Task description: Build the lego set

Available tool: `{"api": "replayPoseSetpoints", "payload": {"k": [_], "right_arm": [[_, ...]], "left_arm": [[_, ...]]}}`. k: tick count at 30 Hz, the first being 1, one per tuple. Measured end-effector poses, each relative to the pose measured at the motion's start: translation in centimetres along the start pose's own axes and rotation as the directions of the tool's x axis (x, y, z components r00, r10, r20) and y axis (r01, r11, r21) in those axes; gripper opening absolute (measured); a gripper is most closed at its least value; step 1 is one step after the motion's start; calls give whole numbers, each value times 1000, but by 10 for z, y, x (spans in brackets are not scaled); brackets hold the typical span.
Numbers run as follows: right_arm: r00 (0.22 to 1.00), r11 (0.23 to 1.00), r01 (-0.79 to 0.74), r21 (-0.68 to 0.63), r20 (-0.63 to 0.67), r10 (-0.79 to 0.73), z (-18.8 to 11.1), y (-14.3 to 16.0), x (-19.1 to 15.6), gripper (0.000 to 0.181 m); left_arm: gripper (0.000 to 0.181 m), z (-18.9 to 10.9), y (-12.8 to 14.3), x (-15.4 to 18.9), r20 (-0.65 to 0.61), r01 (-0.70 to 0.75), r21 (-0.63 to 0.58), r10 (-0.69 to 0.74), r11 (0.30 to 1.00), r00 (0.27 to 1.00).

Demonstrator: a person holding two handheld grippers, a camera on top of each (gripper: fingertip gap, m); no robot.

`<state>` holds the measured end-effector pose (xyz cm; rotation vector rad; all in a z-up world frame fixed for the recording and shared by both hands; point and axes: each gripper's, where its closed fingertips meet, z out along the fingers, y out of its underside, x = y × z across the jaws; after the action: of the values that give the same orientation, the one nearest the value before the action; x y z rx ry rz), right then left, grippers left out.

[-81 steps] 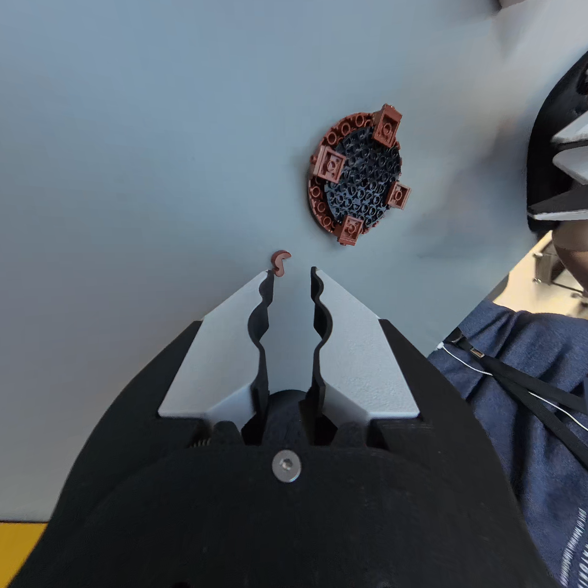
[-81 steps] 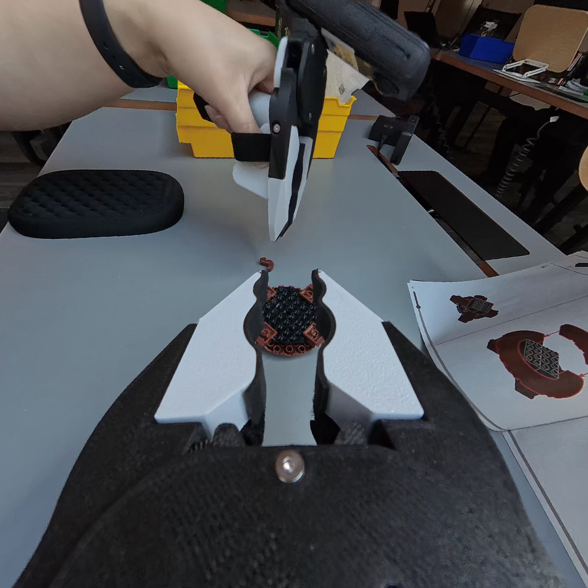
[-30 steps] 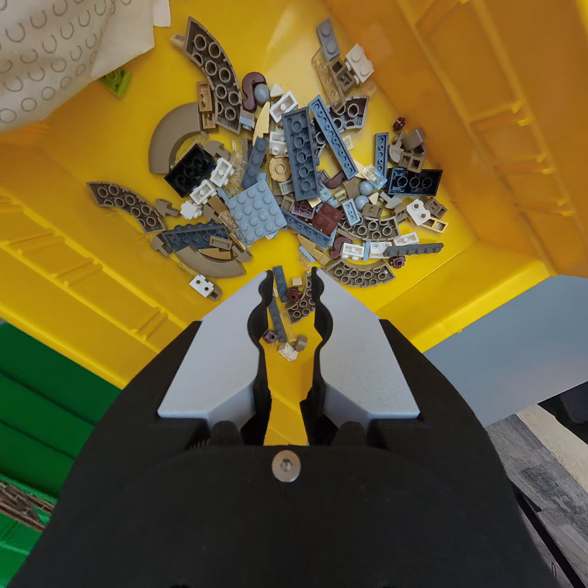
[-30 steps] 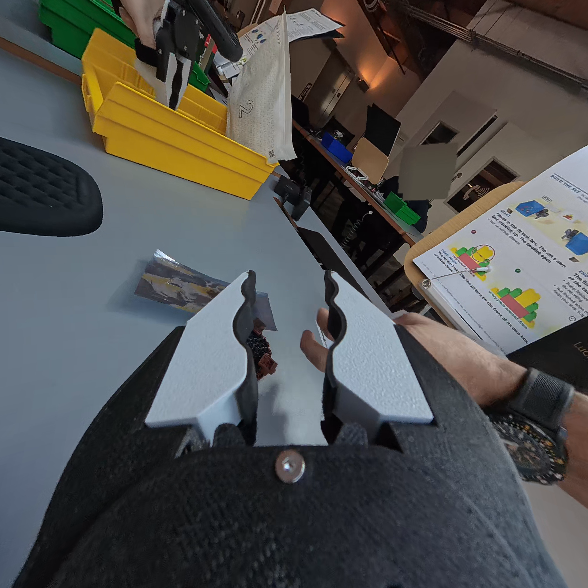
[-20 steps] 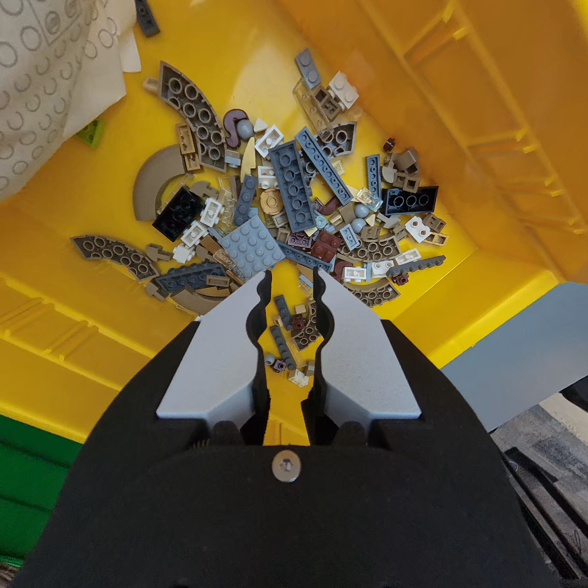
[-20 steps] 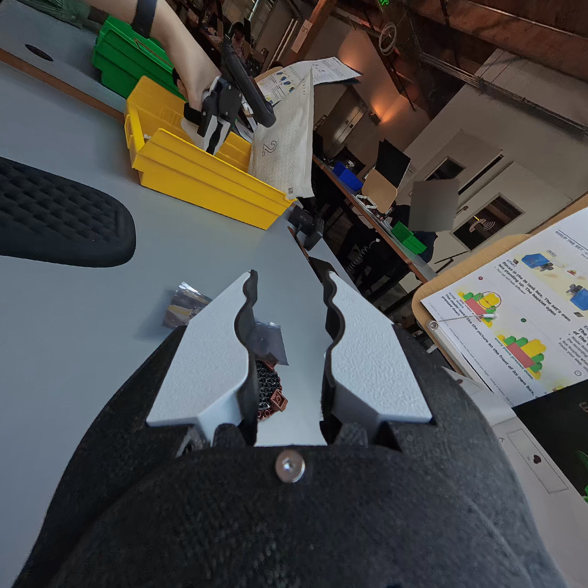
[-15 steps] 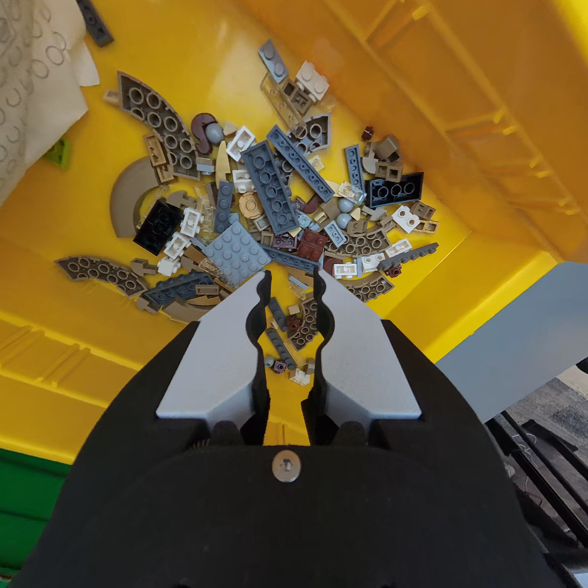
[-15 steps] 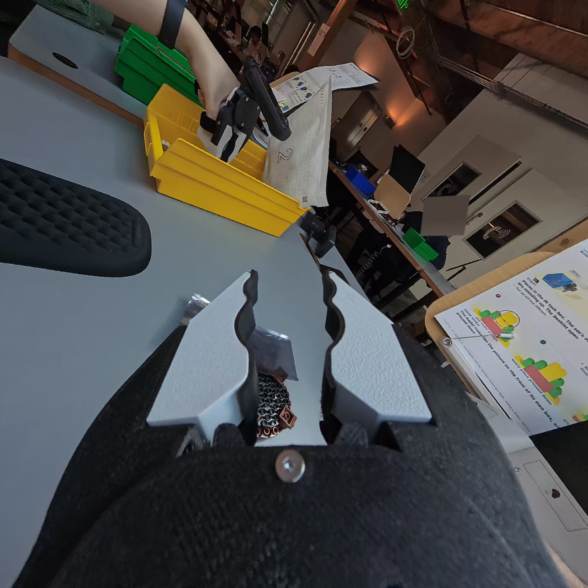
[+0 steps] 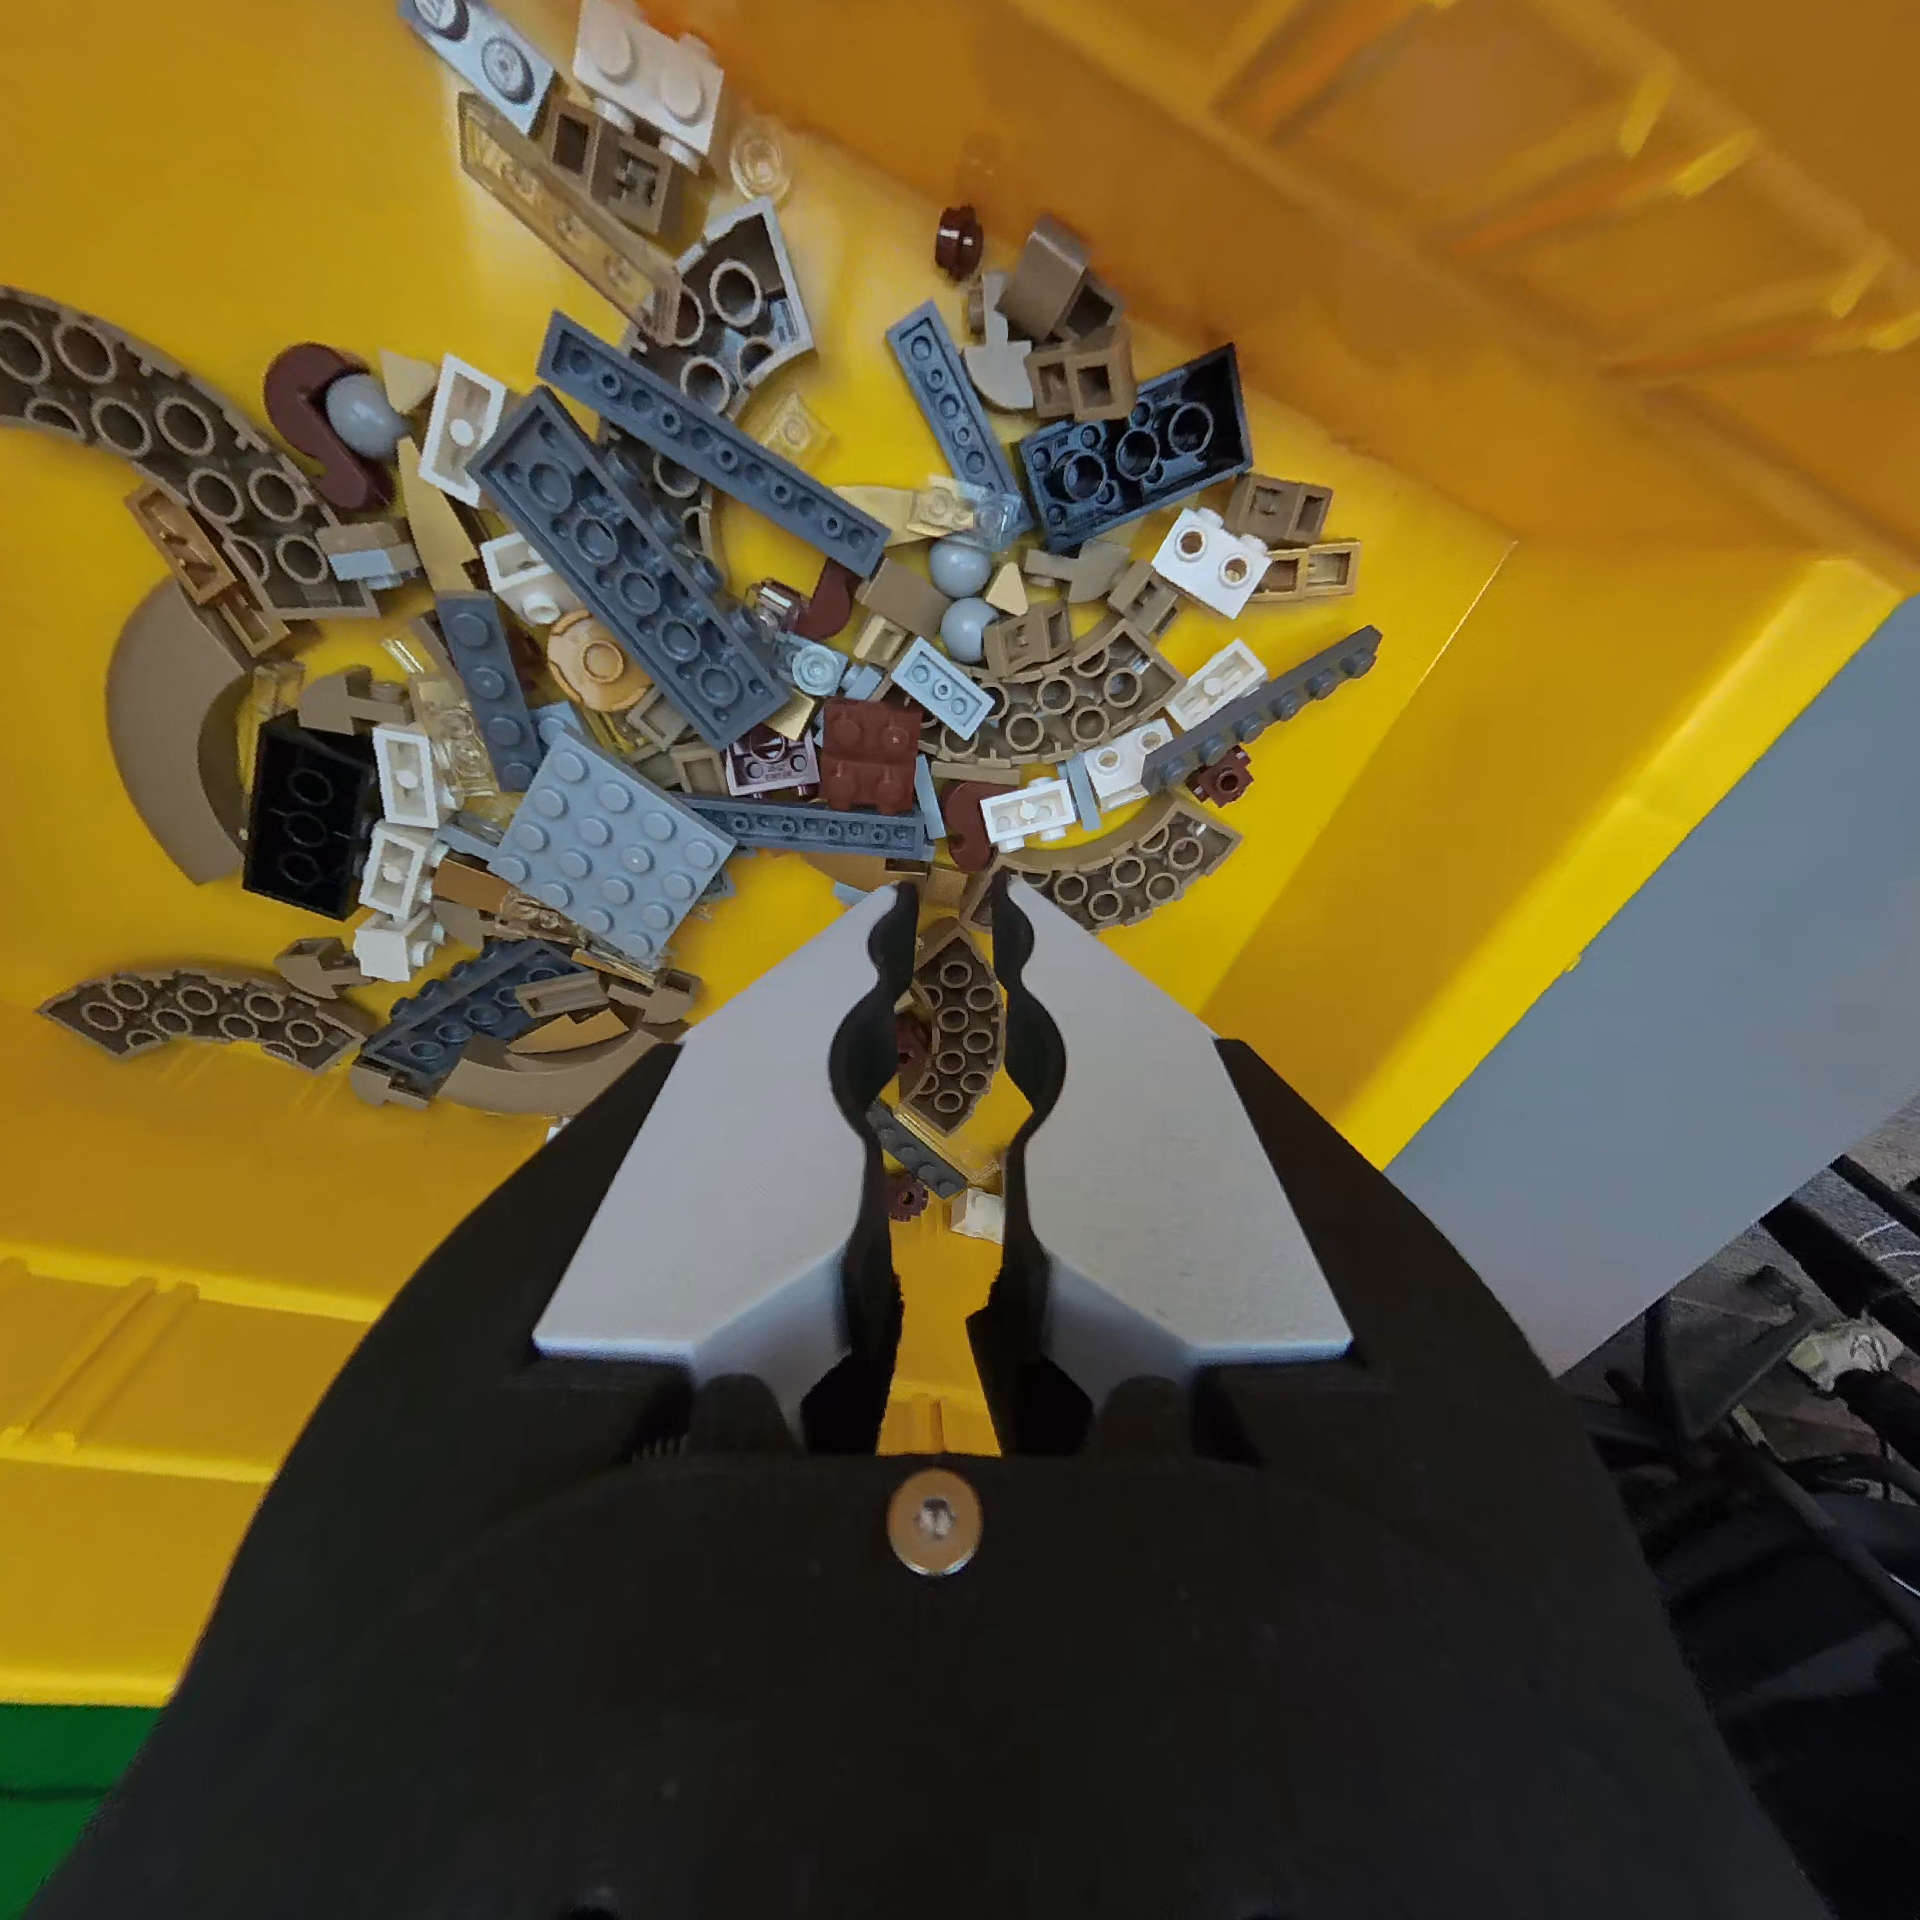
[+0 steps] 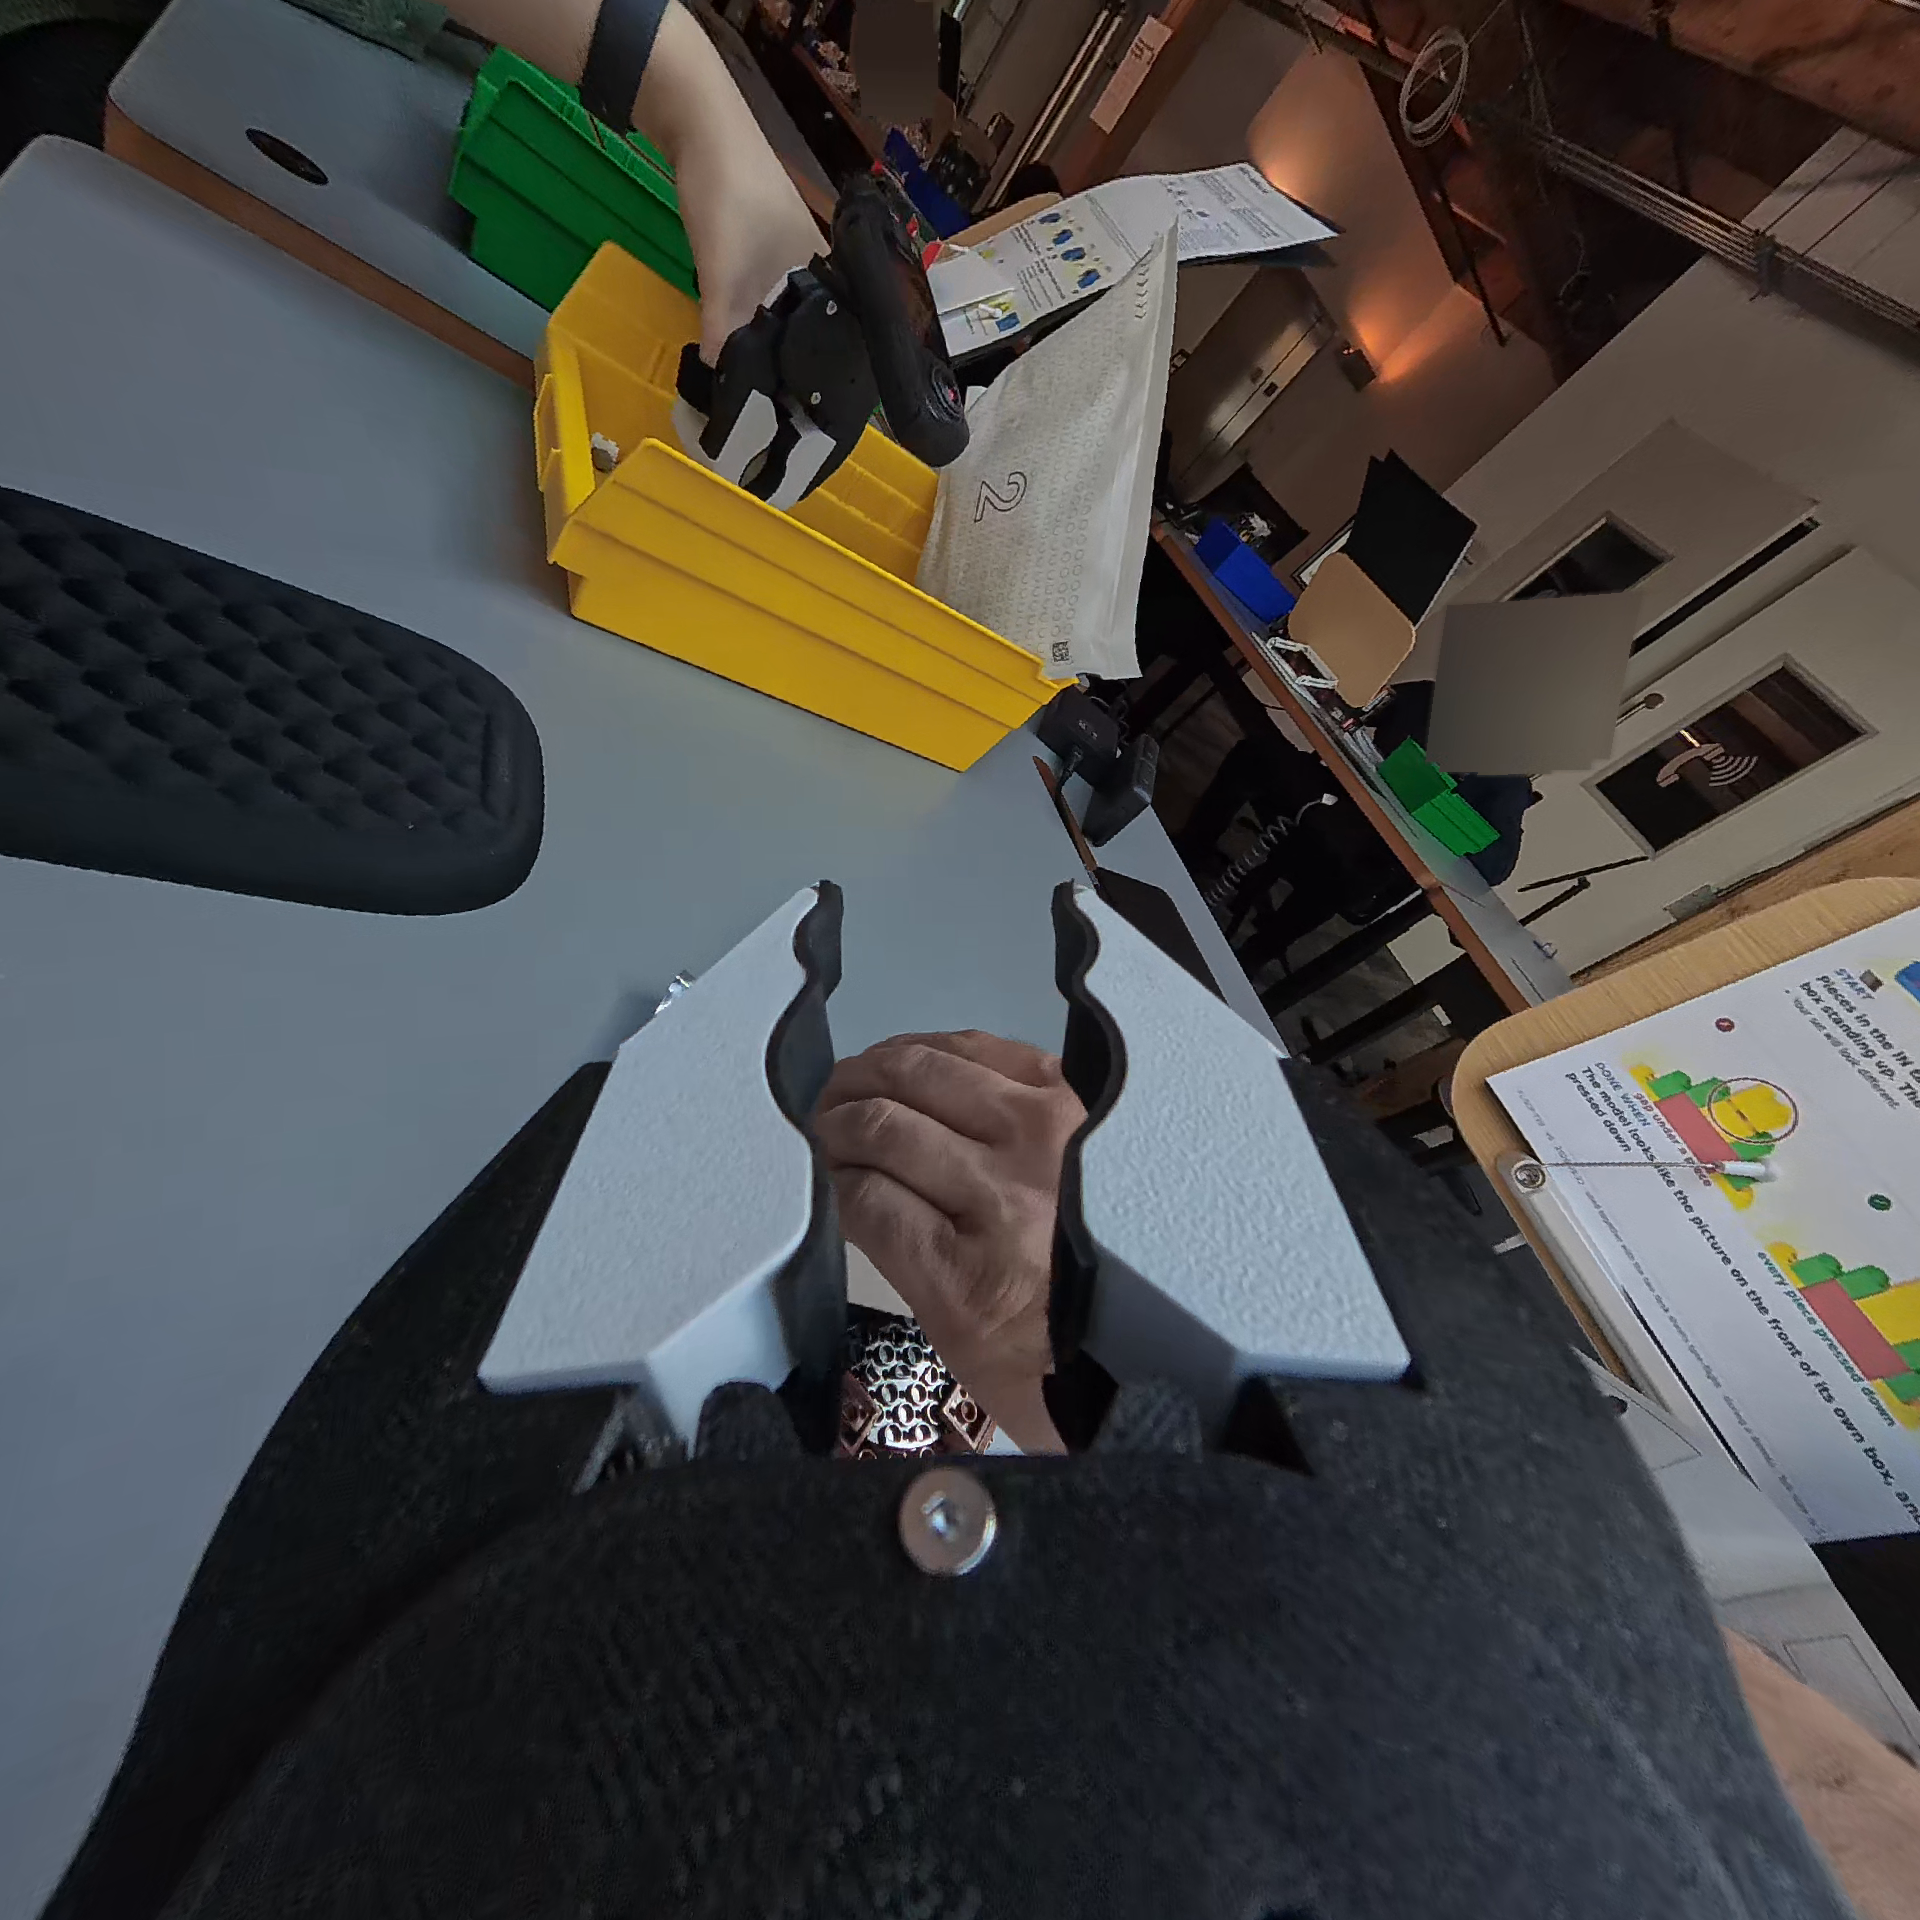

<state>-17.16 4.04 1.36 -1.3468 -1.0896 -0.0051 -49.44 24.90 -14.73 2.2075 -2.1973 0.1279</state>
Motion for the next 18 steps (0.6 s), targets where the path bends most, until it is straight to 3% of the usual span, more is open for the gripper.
{"api": "replayPoseSetpoints", "payload": {"k": [18], "right_arm": [[1000,1000,2,-30,29,-1,3,4,-4,41]], "left_arm": [[13,1,-7,10,-90,44,37,-40,998,995]]}}
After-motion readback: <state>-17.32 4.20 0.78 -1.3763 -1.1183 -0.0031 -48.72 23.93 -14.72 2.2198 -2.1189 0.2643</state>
